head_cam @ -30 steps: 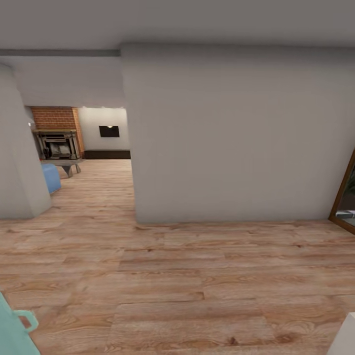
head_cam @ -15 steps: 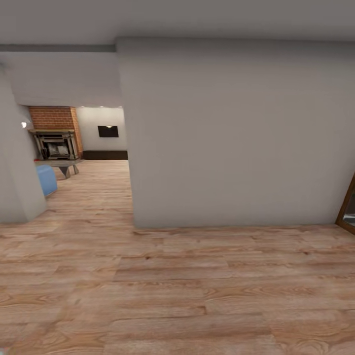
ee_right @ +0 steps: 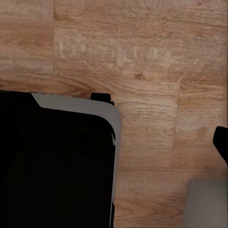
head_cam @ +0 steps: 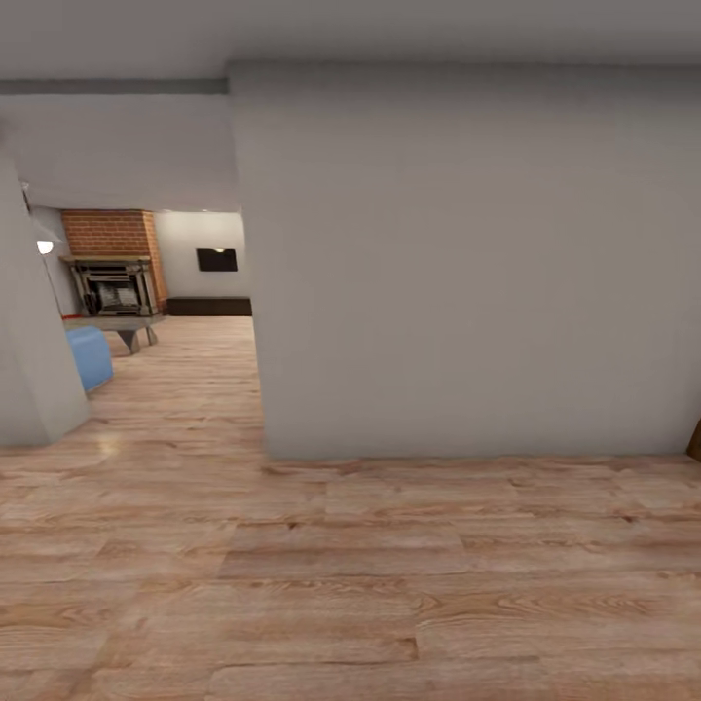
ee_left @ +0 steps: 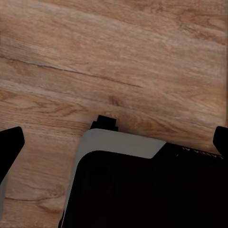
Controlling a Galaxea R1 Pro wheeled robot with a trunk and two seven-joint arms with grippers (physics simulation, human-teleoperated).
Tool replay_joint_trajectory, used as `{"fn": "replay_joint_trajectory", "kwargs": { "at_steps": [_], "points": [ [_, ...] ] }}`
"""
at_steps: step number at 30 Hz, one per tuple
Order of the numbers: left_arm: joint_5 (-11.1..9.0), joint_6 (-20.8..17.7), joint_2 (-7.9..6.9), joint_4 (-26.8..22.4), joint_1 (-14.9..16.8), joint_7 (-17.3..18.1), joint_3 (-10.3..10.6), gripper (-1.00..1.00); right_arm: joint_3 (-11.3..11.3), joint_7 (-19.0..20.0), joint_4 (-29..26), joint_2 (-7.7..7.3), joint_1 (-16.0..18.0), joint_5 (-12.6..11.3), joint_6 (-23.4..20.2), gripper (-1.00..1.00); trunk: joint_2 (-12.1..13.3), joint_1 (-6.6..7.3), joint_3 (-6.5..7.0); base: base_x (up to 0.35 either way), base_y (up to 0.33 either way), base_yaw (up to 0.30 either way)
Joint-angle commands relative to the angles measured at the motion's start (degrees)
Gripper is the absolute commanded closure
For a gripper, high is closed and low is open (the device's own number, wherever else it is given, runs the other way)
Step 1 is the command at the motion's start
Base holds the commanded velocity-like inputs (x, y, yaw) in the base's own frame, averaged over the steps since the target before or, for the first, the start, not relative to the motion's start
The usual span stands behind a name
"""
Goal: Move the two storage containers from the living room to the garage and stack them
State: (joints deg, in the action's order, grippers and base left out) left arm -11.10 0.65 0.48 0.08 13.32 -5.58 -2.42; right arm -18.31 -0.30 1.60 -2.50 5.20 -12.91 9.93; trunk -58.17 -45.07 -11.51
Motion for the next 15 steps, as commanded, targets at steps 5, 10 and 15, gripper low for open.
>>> {"fn": "replay_joint_trajectory", "kwargs": {
  "at_steps": [5, 10, 15],
  "points": [
    [-0.2, 0.0, 0.0, 0.0, -0.2, -0.4, -0.2, -1.0, 0.7, 0.1, 0.1, 0.06, 0.1, -0.5, 0.3, -1.0, 0.0, -0.04, -0.07, 0.322, 0.0, 0.239],
    [0.0, -0.4, -0.25, 0.0, -0.5, -0.9, -0.2, -1.0, 1.2, 0.1, -0.1, 0.19, 0.1, -0.4, 0.3, -1.0, 0.0, -0.04, -0.07, 0.322, 0.0, 0.262],
    [0.2, -0.4, -0.3, 0.0, -0.9, -0.8, -0.2, -1.0, 1.2, 0.2, -0.3, 0.21, 0.1, -0.4, 0.3, -1.0, 0.0, -0.04, -0.07, 0.322, 0.0, 0.264]
  ]
}}
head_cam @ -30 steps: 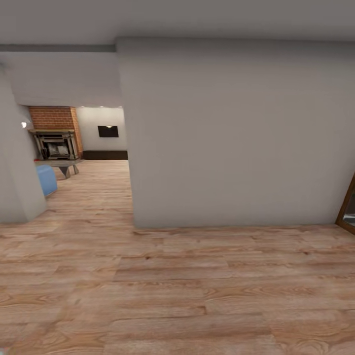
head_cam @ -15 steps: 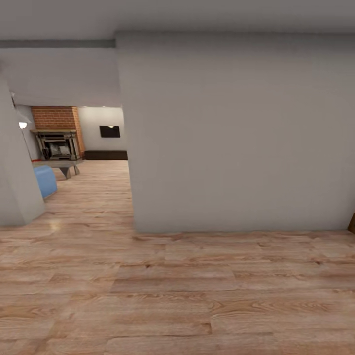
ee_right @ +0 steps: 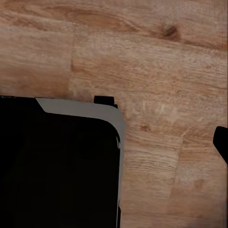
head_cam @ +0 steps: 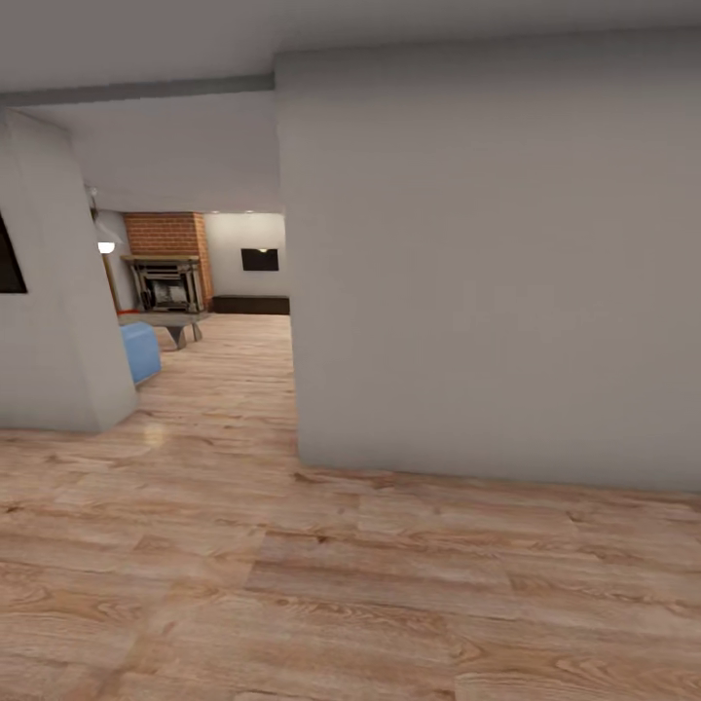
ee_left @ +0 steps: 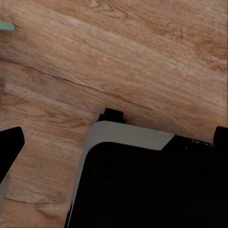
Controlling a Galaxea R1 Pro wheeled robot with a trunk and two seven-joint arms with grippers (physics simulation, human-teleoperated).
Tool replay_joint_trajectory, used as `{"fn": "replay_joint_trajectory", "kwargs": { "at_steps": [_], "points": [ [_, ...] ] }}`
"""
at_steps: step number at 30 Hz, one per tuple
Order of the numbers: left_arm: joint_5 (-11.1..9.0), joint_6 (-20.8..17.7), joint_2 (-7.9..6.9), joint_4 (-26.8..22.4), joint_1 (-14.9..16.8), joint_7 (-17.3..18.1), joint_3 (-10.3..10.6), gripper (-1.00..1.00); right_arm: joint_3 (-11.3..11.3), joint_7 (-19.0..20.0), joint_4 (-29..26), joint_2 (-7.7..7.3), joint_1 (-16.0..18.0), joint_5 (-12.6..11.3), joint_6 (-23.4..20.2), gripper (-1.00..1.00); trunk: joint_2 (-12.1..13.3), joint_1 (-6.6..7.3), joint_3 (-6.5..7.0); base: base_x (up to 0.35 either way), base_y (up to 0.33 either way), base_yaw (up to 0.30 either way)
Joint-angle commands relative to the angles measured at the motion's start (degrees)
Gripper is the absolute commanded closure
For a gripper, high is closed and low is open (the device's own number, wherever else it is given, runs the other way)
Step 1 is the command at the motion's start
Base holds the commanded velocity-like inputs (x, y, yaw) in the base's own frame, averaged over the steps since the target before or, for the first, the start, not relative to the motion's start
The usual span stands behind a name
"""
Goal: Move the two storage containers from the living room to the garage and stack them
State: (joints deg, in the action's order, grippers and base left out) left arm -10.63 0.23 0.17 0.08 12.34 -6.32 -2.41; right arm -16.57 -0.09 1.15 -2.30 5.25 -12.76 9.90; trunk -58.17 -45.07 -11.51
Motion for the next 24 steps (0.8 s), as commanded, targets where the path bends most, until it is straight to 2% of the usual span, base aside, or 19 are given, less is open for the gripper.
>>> {"fn": "replay_joint_trajectory", "kwargs": {
  "at_steps": [1, 24],
  "points": [
    [-0.2, 0.1, 0.06, 0.0, -0.2, -0.1, -0.2, -1.0, -0.5, 0.0, 0.1, 0.01, 0.1, -0.5, 0.3, -1.0, 0.0, -0.04, -0.07, 0.322, 0.0, 0.264],
    [-0.2, 0.3, 0.26, 0.0, -0.3, -0.1, -0.2, -1.0, -0.8, -0.1, 0.4, -0.27, 0.0, -0.4, 0.2, -1.0, 0.0, -0.04, -0.07, 0.322, 0.0, 0.251]
  ]
}}
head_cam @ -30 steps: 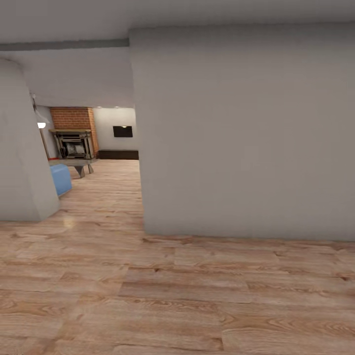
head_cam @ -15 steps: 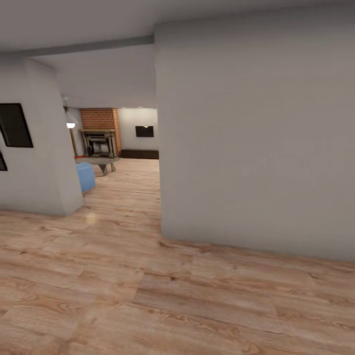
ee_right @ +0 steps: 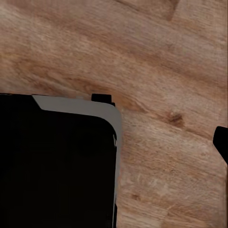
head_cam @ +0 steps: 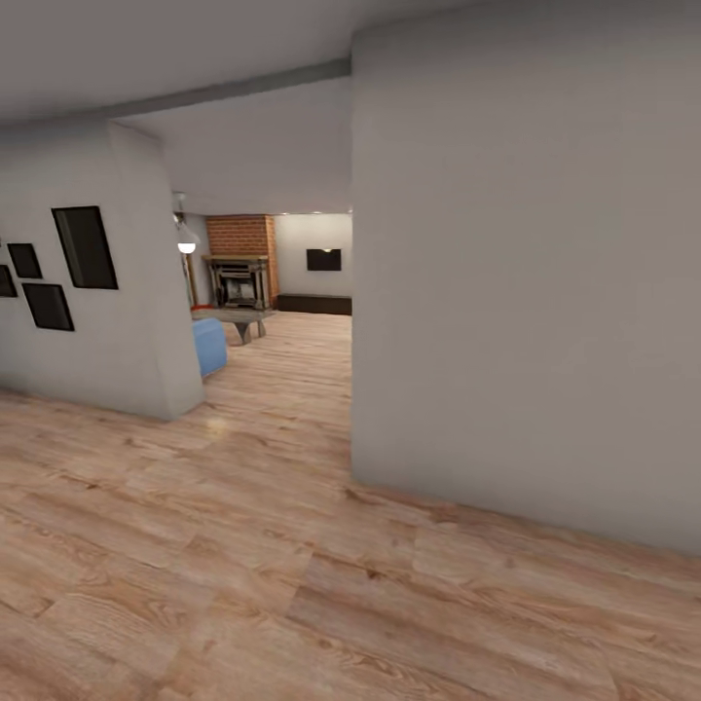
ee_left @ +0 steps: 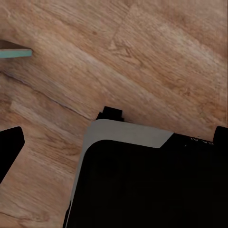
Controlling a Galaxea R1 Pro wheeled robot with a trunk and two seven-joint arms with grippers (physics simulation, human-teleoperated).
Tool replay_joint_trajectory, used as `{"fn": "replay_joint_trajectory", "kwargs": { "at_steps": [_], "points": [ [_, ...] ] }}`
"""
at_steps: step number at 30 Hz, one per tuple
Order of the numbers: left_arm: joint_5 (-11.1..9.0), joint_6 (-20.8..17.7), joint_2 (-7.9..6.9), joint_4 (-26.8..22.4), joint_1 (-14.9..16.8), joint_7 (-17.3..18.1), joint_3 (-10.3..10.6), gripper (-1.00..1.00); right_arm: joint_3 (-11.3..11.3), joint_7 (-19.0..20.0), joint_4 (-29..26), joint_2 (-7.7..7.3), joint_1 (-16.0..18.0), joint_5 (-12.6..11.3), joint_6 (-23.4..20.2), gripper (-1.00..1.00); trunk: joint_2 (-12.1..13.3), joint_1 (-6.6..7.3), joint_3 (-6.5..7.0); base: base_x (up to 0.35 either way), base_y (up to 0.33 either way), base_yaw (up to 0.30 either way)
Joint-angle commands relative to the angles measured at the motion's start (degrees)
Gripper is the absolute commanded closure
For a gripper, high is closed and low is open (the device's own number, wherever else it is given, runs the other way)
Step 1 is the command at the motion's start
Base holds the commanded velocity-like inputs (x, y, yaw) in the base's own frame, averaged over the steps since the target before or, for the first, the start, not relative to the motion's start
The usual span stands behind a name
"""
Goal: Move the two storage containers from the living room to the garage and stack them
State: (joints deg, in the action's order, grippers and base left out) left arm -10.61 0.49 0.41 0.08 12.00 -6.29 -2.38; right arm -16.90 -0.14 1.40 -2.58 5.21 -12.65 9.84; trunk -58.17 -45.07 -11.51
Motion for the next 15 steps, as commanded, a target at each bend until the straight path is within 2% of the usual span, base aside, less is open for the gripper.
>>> {"fn": "replay_joint_trajectory", "kwargs": {
  "at_steps": [1, 12, 15],
  "points": [
    [-0.3, 0.1, 0.03, 0.0, 0.0, -0.1, -0.2, -1.0, -0.4, -0.1, 0.2, -0.01, 0.1, -0.6, 0.3, -1.0, 0.0, -0.04, -0.07, 0.322, 0.0, 0.222],
    [-0.3, 0.0, 0.03, 0.0, 0.0, -0.1, -0.2, -1.0, -0.3, -0.1, 0.2, -0.03, 0.1, -0.6, 0.4, -1.0, 0.0, -0.04, -0.07, 0.322, 0.0, 0.256],
    [-0.3, 0.0, -0.03, 0.0, 0.0, -0.1, -0.2, -1.0, -0.5, -0.1, 0.2, -0.05, 0.1, -0.5, 0.3, -1.0, 0.0, -0.04, -0.07, 0.322, 0.0, 0.086]
  ]
}}
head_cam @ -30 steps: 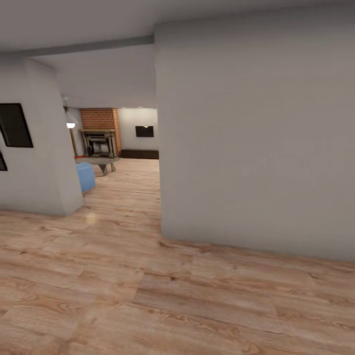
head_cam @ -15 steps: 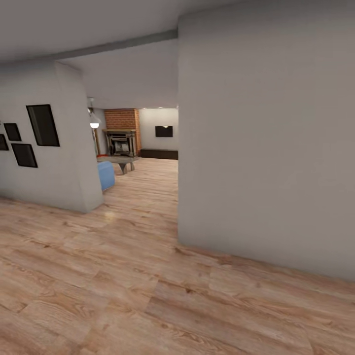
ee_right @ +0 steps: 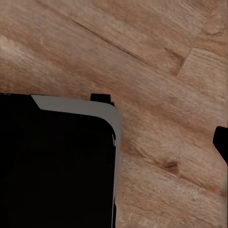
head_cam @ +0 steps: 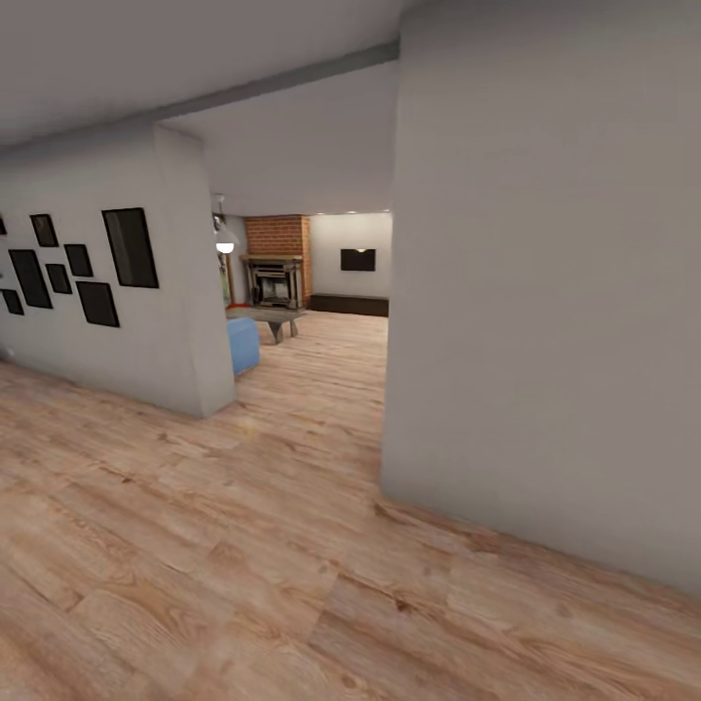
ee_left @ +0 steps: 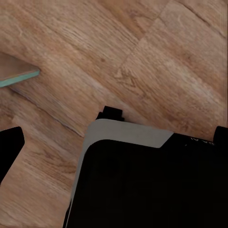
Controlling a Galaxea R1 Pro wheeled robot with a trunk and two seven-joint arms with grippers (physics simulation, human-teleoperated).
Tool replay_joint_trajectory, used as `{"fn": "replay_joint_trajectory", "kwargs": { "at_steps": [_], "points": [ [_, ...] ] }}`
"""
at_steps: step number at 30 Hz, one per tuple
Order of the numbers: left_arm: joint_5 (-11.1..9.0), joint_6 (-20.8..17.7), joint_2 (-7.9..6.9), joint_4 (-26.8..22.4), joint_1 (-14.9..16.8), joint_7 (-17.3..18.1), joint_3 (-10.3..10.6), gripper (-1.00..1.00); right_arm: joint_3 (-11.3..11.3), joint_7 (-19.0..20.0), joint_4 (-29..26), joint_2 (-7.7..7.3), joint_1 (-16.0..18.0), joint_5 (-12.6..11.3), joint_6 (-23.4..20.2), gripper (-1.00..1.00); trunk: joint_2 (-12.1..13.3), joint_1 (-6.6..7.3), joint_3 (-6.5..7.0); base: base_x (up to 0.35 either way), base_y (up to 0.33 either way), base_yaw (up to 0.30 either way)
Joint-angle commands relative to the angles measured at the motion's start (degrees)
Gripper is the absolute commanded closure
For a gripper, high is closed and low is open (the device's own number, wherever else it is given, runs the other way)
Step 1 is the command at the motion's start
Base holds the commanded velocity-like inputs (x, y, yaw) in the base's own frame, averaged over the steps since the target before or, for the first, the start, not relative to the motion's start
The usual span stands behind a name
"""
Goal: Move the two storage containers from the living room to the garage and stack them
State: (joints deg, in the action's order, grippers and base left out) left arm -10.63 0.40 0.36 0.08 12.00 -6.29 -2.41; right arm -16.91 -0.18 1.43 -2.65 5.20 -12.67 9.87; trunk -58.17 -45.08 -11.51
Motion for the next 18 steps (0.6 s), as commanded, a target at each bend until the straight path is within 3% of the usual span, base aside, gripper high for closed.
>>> {"fn": "replay_joint_trajectory", "kwargs": {
  "at_steps": [1, 18],
  "points": [
    [-0.3, 0.0, 0.01, 0.0, 0.0, -0.1, -0.2, -1.0, -0.6, 0.0, 0.2, 0.02, 0.1, -0.4, 0.3, -1.0, 0.0, -0.04, -0.07, 0.322, 0.0, 0.023],
    [-0.3, 0.0, -0.01, 0.0, 0.0, -0.1, -0.2, -1.0, -1.1, 0.0, 0.2, -0.07, 0.1, -0.1, 0.4, -1.0, 0.0, -0.04, -0.07, 0.322, 0.0, 0.002]
  ]
}}
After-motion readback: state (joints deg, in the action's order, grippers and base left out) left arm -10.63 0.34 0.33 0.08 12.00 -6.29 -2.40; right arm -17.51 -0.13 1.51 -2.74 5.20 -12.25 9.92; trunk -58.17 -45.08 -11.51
